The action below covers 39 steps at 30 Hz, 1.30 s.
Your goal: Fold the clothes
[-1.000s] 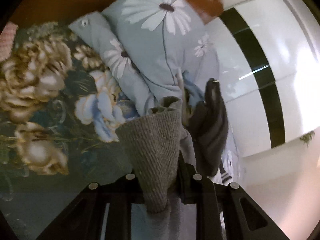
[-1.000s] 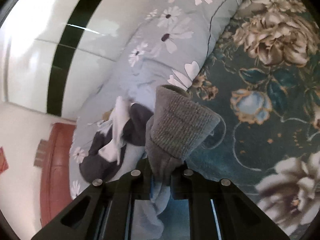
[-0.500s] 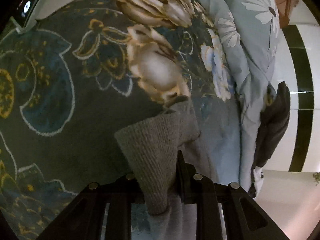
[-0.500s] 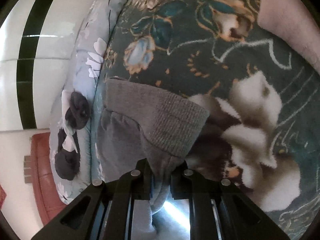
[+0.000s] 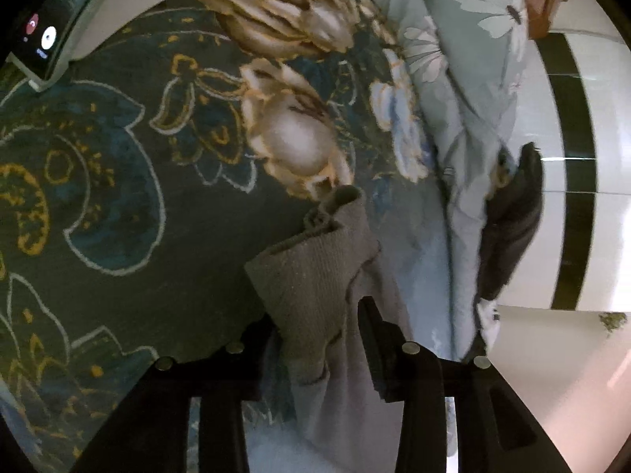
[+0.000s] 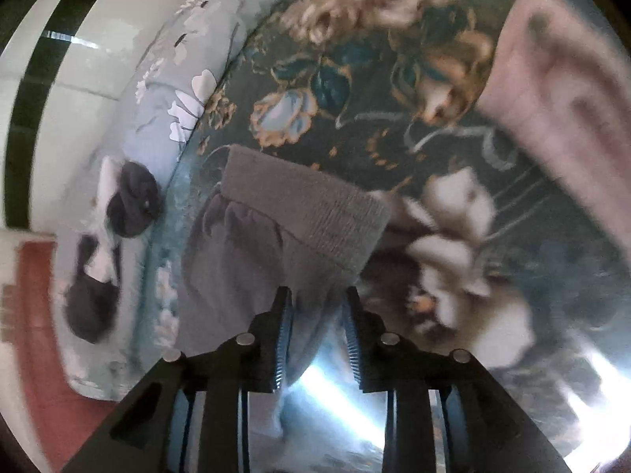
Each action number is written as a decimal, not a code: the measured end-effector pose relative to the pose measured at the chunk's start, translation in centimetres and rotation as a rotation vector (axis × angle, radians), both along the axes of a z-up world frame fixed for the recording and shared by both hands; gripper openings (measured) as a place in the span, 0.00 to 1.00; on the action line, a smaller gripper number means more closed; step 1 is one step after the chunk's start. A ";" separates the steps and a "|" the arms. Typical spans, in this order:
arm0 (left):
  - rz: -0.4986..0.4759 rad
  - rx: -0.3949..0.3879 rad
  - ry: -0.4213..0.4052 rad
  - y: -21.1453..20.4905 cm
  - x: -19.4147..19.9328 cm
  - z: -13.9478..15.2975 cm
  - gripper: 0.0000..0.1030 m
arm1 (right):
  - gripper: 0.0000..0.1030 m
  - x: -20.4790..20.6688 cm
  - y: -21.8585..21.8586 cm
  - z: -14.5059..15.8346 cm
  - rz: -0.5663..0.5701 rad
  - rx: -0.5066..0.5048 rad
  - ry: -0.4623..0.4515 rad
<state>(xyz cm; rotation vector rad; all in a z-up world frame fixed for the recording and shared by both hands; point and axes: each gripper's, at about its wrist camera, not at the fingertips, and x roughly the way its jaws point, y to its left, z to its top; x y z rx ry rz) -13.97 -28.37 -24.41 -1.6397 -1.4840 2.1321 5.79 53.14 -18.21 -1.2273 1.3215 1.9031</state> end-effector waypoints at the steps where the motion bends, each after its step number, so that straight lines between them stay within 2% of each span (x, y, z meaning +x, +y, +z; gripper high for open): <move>1: -0.003 0.007 0.012 -0.1 0.1 0.2 0.40 | 0.27 -0.1 -0.5 1.0 0.019 0.046 -0.014; 3: -0.007 0.020 0.037 -0.3 0.2 0.5 0.40 | 0.27 -0.9 -1.7 3.1 0.072 0.132 -0.025; 7: -0.015 0.013 0.095 -0.2 0.2 0.9 0.38 | 0.27 -5.9 -6.1 5.3 0.250 0.184 -0.001; 10: -0.052 -0.056 0.102 0.3 -0.2 0.8 0.34 | 0.27 -11.1 -11.0 5.8 0.396 0.179 0.040; 12: -0.080 -0.120 0.101 0.6 -0.5 1.1 0.25 | 0.27 -14.2 -14.6 5.7 0.483 0.160 0.065; 13: -0.100 -0.163 0.112 0.8 -0.7 1.6 0.15 | 0.27 -15.6 -16.3 5.5 0.521 0.151 0.069; 14: -0.124 -0.207 0.123 1.1 -0.9 2.1 0.13 | 0.27 -16.9 -18.0 5.3 0.564 0.140 0.071; 16: -0.192 -0.284 0.147 1.9 -1.3 3.2 0.11 | 0.27 -19.1 -21.4 4.8 0.651 0.125 0.073; 19: -0.267 -0.319 0.190 2.9 -2.2 4.6 0.09 | 0.27 -20.8 -25.0 4.3 0.739 0.131 0.063; 22: -0.343 -0.353 0.234 4.0 -3.2 6.1 0.09 | 0.27 -21.3 -26.5 3.8 0.766 0.129 0.041; 24: -0.387 -0.328 0.304 4.7 -4.2 7.7 0.09 | 0.27 -21.1 -26.5 3.5 0.762 0.124 0.027; 25: -0.386 -0.274 0.361 4.4 -4.4 8.5 0.09 | 0.27 -21.0 -26.3 3.3 0.752 0.121 0.019; 28: -0.283 -0.141 0.443 2.1 -4.4 9.1 0.09 | 0.27 -20.5 -25.1 2.8 0.705 0.103 0.004; 30: -0.257 -0.188 0.372 1.3 -4.5 6.8 0.09 | 0.27 -20.2 -24.2 2.3 0.674 0.091 -0.006; 31: -0.256 -0.217 0.291 0.9 -4.7 4.6 0.09 | 0.27 -20.0 -23.7 2.1 0.658 0.083 -0.011; 33: -0.241 -0.214 0.183 0.1 -4.7 1.3 0.09 | 0.27 -19.7 -22.8 1.6 0.630 0.063 -0.020; 37: -0.164 -0.145 0.153 -1.5 -3.4 -0.9 0.12 | 0.27 -19.4 -21.7 1.3 0.610 0.052 -0.030; 39: -0.133 -0.123 0.134 -2.0 -3.0 -1.2 0.19 | 0.27 -19.3 -21.2 1.3 0.602 0.046 -0.029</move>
